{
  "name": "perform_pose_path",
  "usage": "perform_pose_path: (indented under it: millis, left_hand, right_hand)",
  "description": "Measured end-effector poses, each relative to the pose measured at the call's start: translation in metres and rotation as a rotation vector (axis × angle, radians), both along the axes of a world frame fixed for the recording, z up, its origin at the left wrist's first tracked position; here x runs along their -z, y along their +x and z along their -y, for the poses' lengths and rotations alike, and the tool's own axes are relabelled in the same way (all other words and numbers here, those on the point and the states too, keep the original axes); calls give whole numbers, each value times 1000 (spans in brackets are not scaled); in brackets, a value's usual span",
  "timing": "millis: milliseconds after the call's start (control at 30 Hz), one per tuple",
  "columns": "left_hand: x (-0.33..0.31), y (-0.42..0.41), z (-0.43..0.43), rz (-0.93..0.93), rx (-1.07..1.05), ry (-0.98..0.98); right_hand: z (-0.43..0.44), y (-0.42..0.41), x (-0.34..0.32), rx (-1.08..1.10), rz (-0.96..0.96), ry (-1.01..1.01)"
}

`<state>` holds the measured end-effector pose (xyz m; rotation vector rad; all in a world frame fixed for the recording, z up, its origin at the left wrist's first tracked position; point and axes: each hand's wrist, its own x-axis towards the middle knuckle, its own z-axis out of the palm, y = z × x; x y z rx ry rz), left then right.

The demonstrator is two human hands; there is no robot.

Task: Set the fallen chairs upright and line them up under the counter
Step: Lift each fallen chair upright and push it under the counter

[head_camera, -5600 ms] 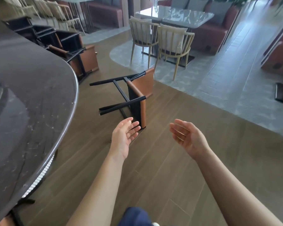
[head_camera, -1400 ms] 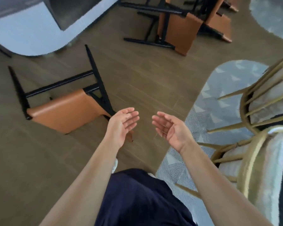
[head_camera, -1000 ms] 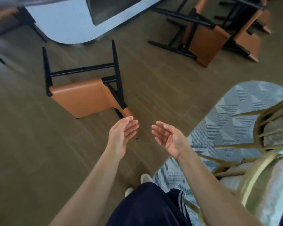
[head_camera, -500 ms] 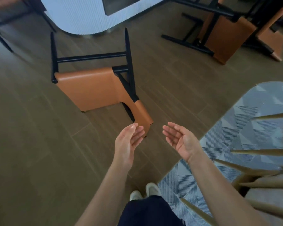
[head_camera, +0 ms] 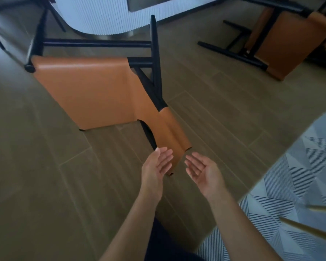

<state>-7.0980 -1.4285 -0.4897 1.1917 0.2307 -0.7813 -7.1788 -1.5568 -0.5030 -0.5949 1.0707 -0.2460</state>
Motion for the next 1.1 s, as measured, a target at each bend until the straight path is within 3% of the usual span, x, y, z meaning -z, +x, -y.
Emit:
perform_pose_path:
  millis: [267,400,500,633,833,1100]
  left_hand:
    - [110,17,20,-2,-11,-82]
    - [145,25,26,22,-4,-85]
    - [165,27,29,30,26,-25]
    - [183,26,25,34,-33,46]
    - [201,24,21,15,-26,105]
    - [200,15,16,17,20,140]
  right_hand:
    - [8,12,116,68,5,-41]
    - [15,26,148,-75,53,-162]
    - [16,35,166,-299,-6,-345]
    - [16,47,180,-576,-152,-731]
    - [17,71,185,-602,-324,-1006]
    - [13,78,177,-551,-298,-977]
